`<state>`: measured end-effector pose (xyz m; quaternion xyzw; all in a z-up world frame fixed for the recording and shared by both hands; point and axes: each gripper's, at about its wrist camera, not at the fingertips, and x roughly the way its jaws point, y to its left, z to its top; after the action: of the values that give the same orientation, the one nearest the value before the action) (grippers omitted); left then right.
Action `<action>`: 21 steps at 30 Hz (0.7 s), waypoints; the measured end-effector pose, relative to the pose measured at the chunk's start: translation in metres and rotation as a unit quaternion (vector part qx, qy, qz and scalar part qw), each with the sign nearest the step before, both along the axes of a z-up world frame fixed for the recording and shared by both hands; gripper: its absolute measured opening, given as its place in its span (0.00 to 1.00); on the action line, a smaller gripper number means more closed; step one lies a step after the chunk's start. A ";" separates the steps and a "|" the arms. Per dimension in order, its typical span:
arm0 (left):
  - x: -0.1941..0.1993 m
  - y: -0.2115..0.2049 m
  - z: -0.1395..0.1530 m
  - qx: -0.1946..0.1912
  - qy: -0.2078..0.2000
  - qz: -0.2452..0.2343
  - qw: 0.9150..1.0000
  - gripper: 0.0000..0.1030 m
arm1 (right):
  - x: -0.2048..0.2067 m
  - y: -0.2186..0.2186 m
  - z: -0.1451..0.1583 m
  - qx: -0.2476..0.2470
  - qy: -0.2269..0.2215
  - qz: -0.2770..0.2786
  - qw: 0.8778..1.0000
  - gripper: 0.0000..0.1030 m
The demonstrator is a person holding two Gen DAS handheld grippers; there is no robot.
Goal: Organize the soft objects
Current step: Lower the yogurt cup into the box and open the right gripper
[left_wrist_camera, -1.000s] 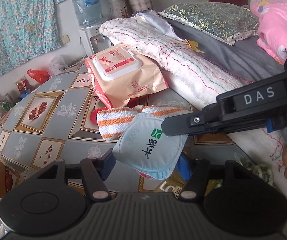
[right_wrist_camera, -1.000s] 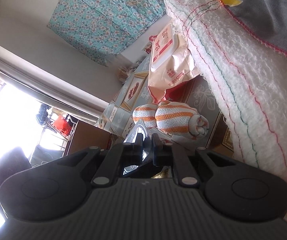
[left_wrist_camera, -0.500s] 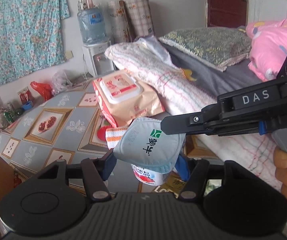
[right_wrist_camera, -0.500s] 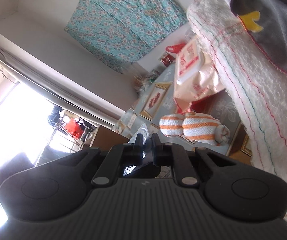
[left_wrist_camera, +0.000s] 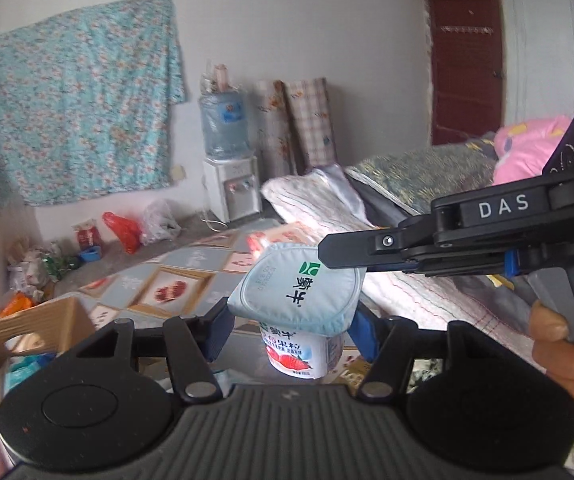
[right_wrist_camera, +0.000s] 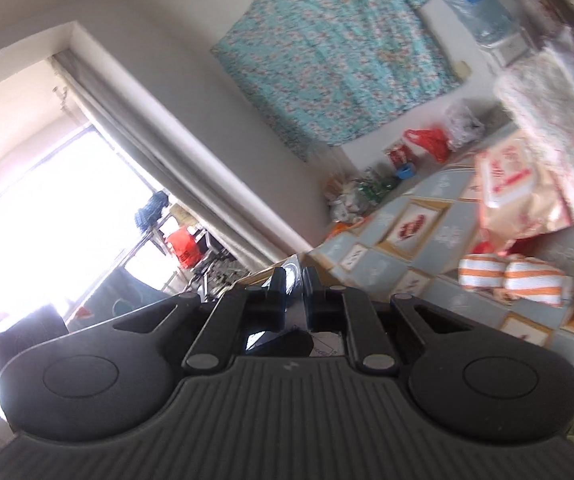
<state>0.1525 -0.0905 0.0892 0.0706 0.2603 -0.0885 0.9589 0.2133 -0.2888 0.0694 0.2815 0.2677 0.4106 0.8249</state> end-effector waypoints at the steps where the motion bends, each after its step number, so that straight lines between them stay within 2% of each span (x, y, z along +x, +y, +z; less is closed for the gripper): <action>1: -0.009 0.010 0.004 -0.002 -0.004 0.011 1.000 0.60 | -0.004 0.013 0.006 -0.003 -0.004 0.012 1.000 0.09; 6: -0.054 0.068 0.018 -0.012 -0.017 0.079 0.997 0.60 | -0.019 0.093 0.025 -0.006 -0.007 0.088 0.996 0.09; 10: -0.092 0.126 0.022 -0.018 -0.022 0.145 0.989 0.59 | -0.023 0.173 0.027 -0.019 0.019 0.155 0.988 0.09; 15: -0.127 0.199 0.015 -0.019 0.005 0.219 0.976 0.59 | -0.029 0.282 0.009 -0.053 0.079 0.235 0.967 0.10; 21: -0.150 0.277 -0.016 -0.051 0.051 0.291 0.954 0.59 | -0.038 0.393 -0.025 -0.106 0.157 0.298 0.936 0.11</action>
<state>0.0023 0.1863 0.0730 -0.0616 0.3131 0.1782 0.9308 0.1758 0.1037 0.0440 0.1605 0.5070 0.5575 0.6375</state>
